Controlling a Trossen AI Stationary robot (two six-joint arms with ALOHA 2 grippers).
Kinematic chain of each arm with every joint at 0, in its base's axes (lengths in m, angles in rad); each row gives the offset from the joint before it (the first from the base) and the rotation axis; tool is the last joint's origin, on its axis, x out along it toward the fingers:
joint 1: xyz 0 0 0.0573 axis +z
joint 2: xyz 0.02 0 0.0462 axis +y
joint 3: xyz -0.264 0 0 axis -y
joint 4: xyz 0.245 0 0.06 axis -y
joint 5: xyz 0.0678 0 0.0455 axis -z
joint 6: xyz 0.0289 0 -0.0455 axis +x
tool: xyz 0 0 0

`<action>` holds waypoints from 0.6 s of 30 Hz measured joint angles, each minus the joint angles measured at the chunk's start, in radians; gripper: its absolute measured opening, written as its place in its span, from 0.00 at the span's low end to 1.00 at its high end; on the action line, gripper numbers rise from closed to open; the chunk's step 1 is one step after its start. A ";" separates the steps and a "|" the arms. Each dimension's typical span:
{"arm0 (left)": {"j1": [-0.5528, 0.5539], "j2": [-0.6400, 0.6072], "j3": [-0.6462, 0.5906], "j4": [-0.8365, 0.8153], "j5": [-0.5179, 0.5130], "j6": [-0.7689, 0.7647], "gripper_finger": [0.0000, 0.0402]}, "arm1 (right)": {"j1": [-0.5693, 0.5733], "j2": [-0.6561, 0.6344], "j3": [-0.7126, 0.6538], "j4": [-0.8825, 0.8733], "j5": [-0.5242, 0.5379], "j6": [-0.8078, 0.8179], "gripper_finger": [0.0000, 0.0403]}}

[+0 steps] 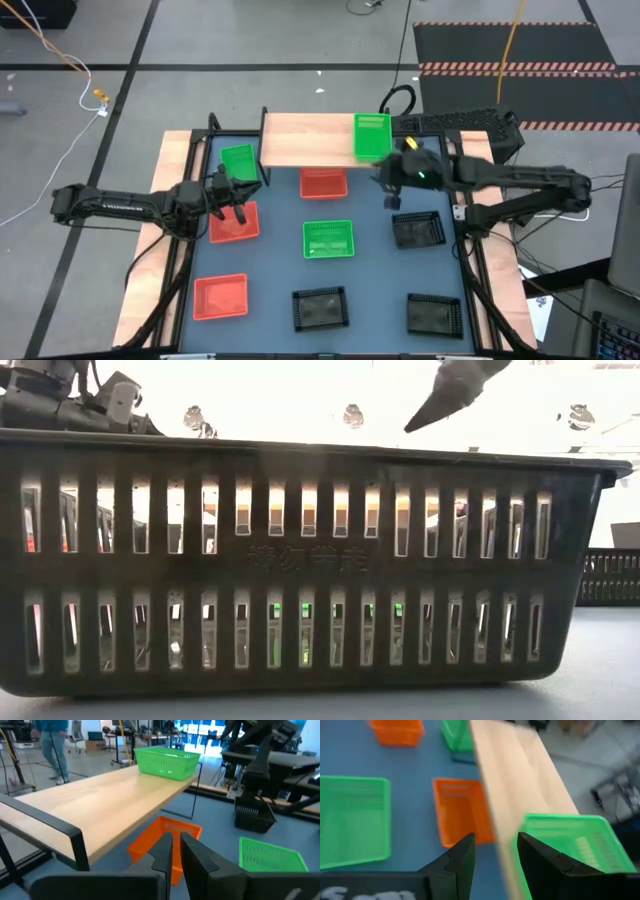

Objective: Stack baskets on shelf by color
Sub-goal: Stack the bottom green bin on top of the green bin on the shelf

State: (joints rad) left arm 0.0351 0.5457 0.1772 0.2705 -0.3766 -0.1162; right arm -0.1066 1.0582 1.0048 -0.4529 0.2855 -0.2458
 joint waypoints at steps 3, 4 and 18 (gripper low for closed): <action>-0.015 0.000 0.000 -0.005 0.031 -0.001 0.09 | 0.095 -0.096 -0.154 0.125 0.003 -0.078 0.36; -0.020 0.000 0.000 -0.005 0.053 -0.001 0.09 | 0.130 -0.119 -0.204 0.169 0.006 -0.098 0.36; -0.110 0.156 -0.001 0.105 0.133 0.033 0.09 | 0.279 -0.178 -0.520 0.512 -0.014 -0.104 0.36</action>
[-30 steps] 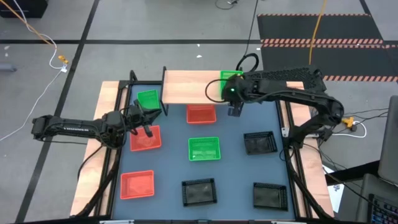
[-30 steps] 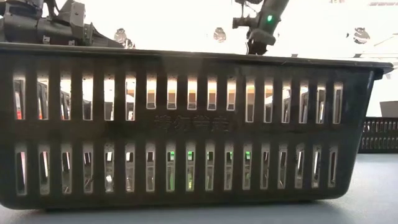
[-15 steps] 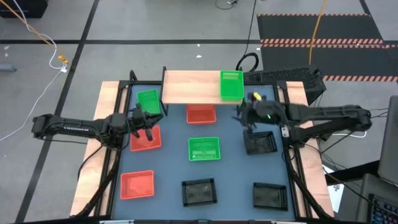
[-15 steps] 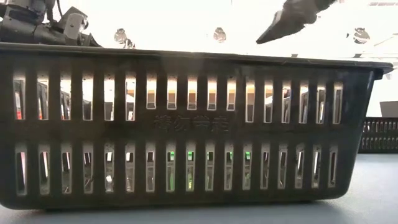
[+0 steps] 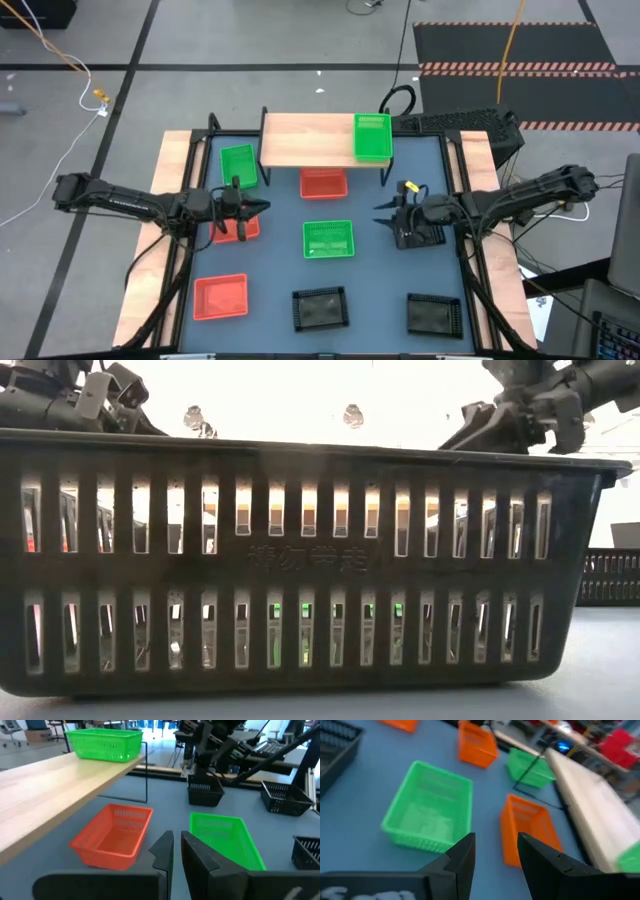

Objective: Stack baskets on shelf by color
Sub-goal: Stack the bottom green bin on top of the green bin on the shelf

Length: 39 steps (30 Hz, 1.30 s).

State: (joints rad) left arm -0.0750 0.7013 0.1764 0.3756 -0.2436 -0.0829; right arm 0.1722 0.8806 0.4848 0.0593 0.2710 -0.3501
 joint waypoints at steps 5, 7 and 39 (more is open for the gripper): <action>0.000 0.038 0.000 0.002 0.000 0.025 0.09 | 0.000 0.005 -0.023 0.055 -0.186 -0.126 0.36; 0.001 0.044 0.000 0.007 -0.001 0.026 0.09 | 0.000 0.010 -0.037 0.072 -0.219 -0.188 0.36; 0.002 0.047 0.000 0.006 -0.028 0.026 0.09 | 0.000 0.063 -0.140 0.262 -0.221 -0.351 0.36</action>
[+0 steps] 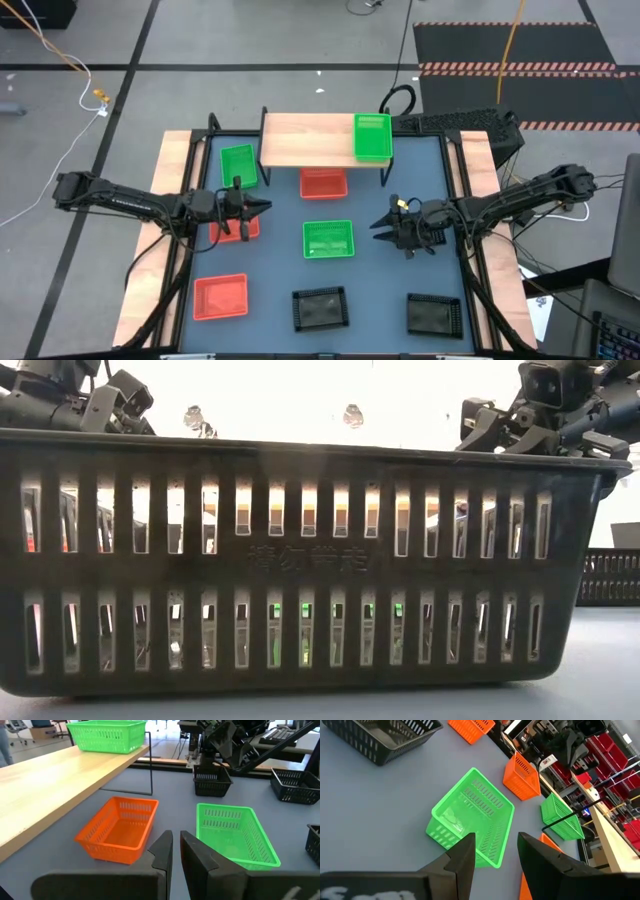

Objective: Stack baskets on shelf by color
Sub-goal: Stack the bottom green bin on top of the green bin on the shelf

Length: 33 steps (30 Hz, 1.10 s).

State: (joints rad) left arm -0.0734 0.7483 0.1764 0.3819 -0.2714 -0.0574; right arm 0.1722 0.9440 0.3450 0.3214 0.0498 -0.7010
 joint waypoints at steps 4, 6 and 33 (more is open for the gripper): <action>0.000 0.000 0.000 -0.012 0.000 0.000 0.09 | 0.000 0.000 0.000 0.003 0.000 0.000 0.36; 0.000 0.000 0.000 -0.014 0.000 0.000 0.09 | 0.000 0.000 0.000 0.003 0.000 0.008 0.36; 0.000 0.204 0.001 0.190 -0.002 0.108 0.23 | -0.010 0.351 0.177 -0.023 0.002 -0.392 0.36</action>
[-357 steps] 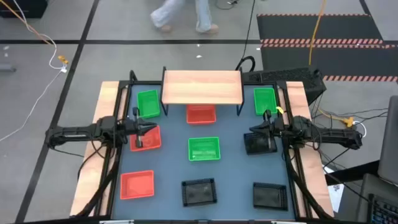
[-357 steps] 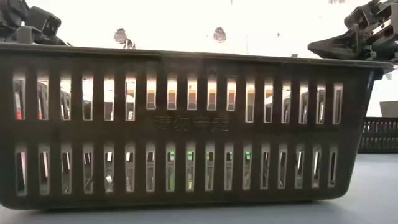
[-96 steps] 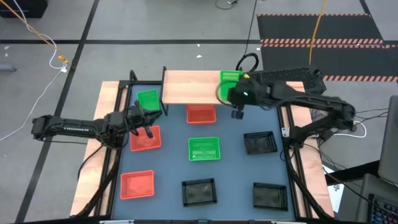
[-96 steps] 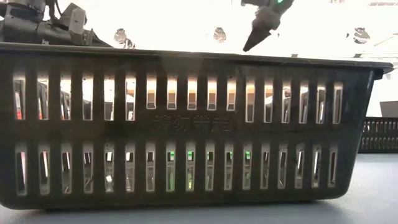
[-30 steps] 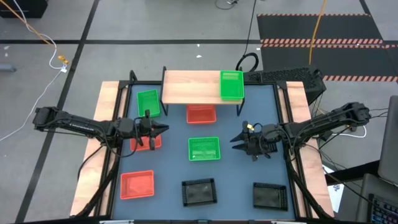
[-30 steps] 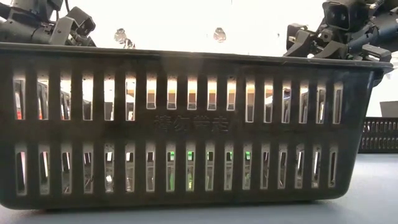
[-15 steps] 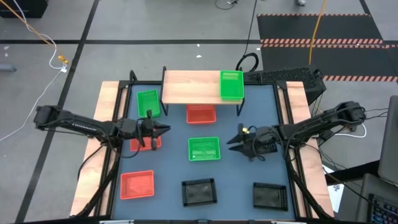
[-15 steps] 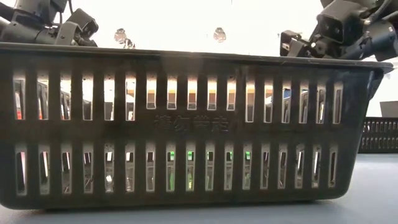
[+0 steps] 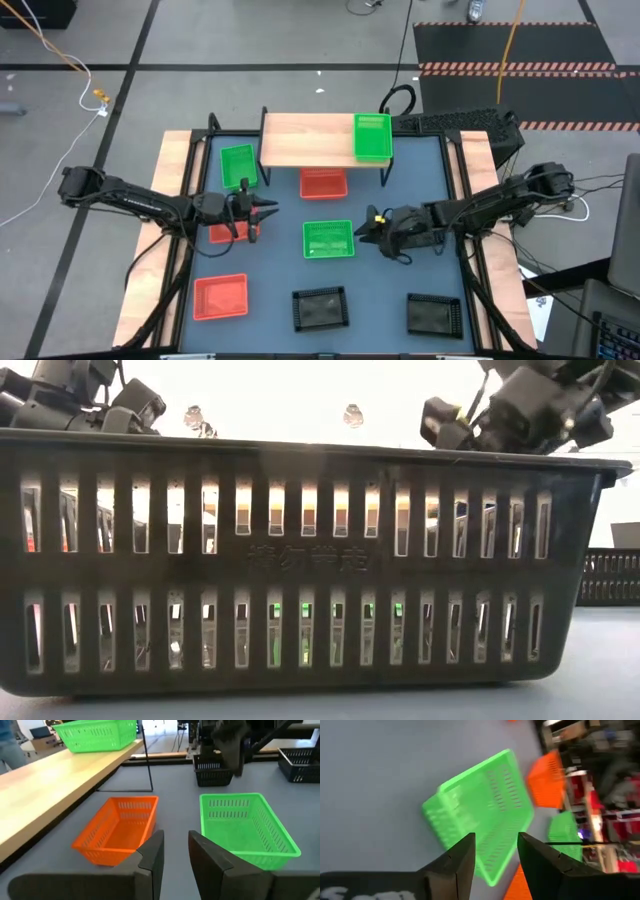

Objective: Stack baskets on shelf by color
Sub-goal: Stack the bottom green bin on top of the green bin on the shelf

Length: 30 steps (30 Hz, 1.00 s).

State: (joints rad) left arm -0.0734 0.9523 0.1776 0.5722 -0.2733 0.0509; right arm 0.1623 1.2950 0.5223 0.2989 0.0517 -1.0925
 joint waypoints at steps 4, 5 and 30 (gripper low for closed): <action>0.000 0.000 0.000 0.008 0.000 0.009 0.23 | -0.007 0.071 0.049 -0.042 -0.001 -0.057 0.36; 0.000 0.000 0.000 0.008 0.000 0.009 0.23 | -0.009 0.086 0.061 -0.042 -0.001 -0.061 0.36; 0.002 0.000 0.000 0.015 -0.007 0.037 0.23 | -0.007 0.246 0.141 -0.054 -0.082 -0.090 0.30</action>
State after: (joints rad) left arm -0.0715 0.9520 0.1776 0.5873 -0.2802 0.0883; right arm 0.1554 1.5411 0.6632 0.2449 -0.0303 -1.1828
